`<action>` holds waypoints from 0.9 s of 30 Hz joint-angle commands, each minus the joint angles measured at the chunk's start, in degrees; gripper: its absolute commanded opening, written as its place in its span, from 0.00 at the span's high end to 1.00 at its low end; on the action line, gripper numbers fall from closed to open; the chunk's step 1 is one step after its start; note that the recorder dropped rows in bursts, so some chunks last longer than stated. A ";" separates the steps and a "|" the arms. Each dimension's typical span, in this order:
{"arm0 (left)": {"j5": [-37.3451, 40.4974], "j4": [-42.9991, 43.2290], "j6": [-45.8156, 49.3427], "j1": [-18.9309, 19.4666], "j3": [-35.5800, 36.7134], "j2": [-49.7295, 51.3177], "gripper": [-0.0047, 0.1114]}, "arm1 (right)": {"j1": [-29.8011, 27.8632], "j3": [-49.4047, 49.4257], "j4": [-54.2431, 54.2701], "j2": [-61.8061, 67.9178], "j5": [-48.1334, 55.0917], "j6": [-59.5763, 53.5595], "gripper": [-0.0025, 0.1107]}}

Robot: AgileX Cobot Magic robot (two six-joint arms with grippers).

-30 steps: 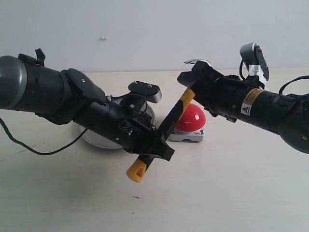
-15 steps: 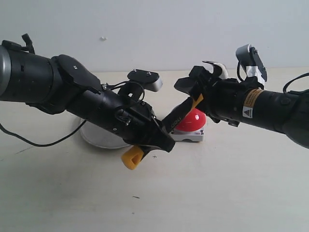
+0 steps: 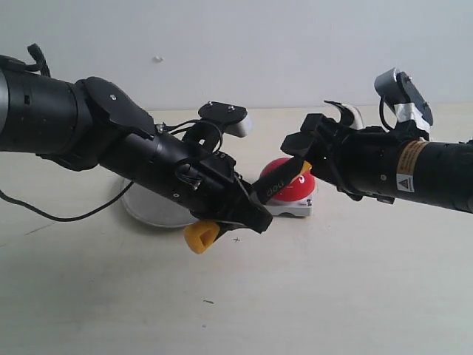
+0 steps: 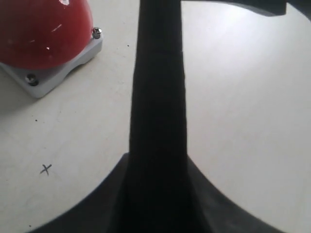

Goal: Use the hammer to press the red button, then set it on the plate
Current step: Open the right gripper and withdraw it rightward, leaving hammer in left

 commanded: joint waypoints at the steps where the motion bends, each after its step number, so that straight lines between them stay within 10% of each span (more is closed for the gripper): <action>1: -0.74 -0.36 -0.10 -0.03 -0.69 -1.87 0.96 | 0.16 0.10 -1.67 -1.29 -0.92 -0.46 0.44; 27: -0.86 -0.19 -0.10 -0.03 -0.69 -2.10 0.96 | 0.16 14.58 -8.41 -23.72 -0.99 -3.30 0.30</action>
